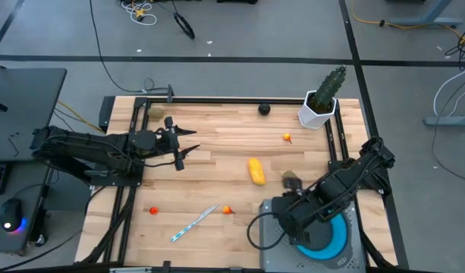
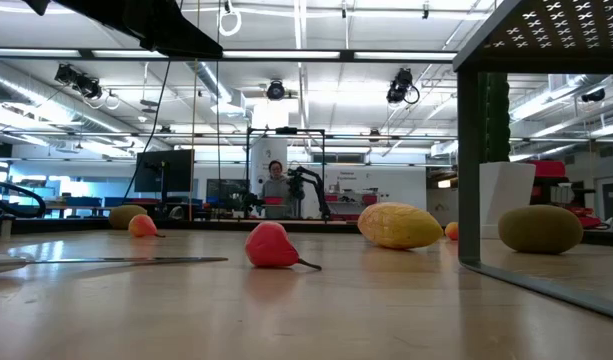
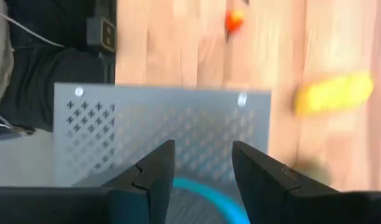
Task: Pick & Place Fruit
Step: Put the blue strainer bowl on the shelf
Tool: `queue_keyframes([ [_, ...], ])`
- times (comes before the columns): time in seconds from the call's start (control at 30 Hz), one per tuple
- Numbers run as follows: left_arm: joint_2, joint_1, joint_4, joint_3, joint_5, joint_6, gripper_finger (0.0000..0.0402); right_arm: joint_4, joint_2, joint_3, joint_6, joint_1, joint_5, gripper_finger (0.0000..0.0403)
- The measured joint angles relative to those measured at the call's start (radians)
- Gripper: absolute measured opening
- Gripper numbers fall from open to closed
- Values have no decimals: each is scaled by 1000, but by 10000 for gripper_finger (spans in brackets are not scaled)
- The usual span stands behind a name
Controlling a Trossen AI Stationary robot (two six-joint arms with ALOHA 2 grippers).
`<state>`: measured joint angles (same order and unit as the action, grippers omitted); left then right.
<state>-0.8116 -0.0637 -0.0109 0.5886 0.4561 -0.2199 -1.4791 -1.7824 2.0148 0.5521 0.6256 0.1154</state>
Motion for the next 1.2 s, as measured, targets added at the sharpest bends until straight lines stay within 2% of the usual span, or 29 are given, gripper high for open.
queue_keyframes([
  [0.13,0,0,0,0,0,-3,231,55,0,0,-167,-10,8,170],
  [0.37,0,0,-8,0,0,-4,231,13,-6,2,-185,-18,10,170],
  [0.57,0,0,-7,0,0,-2,231,91,-62,2,-268,-57,136,170],
  [0.63,0,0,-7,0,0,-2,231,124,-84,2,-289,-91,145,170],
  [0.73,0,0,-7,0,0,-3,231,144,-105,2,-283,-146,134,170],
  [0.9,0,0,-7,0,0,-4,231,140,-107,2,-272,-252,49,170],
  [1.1,0,0,-14,0,0,-2,231,-83,-107,2,-253,-356,11,170],
  [1.2,0,0,-30,0,0,-2,231,-79,-87,-19,-264,-386,-25,170],
])
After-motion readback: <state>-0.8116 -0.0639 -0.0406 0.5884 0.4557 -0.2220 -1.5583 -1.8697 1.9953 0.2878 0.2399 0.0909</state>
